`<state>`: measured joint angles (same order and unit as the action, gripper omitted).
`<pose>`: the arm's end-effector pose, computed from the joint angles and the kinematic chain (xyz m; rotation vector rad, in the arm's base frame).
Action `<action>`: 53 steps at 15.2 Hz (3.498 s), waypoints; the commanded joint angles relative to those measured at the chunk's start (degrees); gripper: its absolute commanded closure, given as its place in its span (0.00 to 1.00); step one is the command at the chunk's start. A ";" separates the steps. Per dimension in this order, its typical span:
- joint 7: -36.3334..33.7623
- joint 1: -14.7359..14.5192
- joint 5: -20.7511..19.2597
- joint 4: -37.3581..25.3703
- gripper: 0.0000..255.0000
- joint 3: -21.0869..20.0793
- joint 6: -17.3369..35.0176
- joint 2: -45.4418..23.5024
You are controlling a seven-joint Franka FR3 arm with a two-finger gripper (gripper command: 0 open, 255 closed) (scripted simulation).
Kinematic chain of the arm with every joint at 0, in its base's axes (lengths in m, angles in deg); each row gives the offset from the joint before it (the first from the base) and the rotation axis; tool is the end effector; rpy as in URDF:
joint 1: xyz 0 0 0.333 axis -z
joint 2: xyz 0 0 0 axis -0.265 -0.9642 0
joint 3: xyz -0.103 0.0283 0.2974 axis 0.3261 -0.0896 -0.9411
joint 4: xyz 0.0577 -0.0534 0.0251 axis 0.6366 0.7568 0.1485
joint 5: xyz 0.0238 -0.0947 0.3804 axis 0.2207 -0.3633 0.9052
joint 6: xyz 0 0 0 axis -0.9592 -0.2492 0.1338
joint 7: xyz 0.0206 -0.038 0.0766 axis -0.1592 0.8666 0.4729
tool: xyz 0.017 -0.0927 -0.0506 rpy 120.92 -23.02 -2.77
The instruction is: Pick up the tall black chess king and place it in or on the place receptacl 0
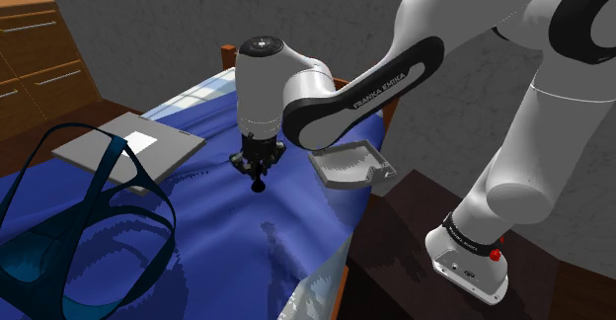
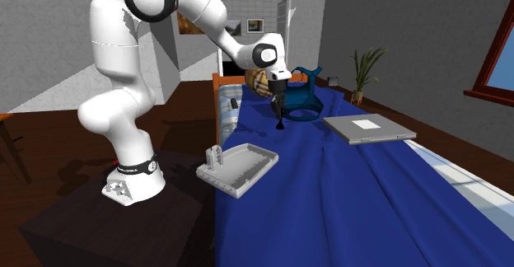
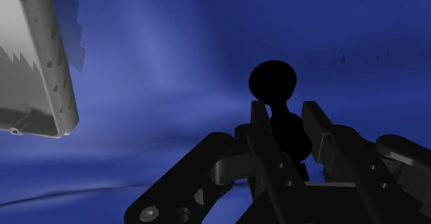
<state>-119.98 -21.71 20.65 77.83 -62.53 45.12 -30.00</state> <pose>0.4320 0.3800 0.3617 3.0839 -0.3071 0.2310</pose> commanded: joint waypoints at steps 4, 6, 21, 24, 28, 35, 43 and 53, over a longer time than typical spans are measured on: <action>1.92 0.47 2.38 -1.68 1.00 -0.58 -3.19 2.17; 2.65 0.62 3.25 -2.39 1.00 -0.74 -4.47 3.02; 6.65 1.22 7.76 -8.97 1.00 -1.20 -14.15 7.51; 12.30 3.19 12.92 -1.95 1.00 0.56 -12.34 14.92; 19.74 3.87 18.46 6.29 1.00 4.46 -11.20 23.88; 31.08 3.39 23.24 18.15 1.00 12.88 -11.59 37.08; 42.42 4.46 22.61 28.14 1.00 22.94 -14.15 49.55; 44.78 5.02 22.09 35.27 1.00 24.76 -8.20 50.70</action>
<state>-75.17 -16.66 42.69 112.41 -37.70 36.09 20.81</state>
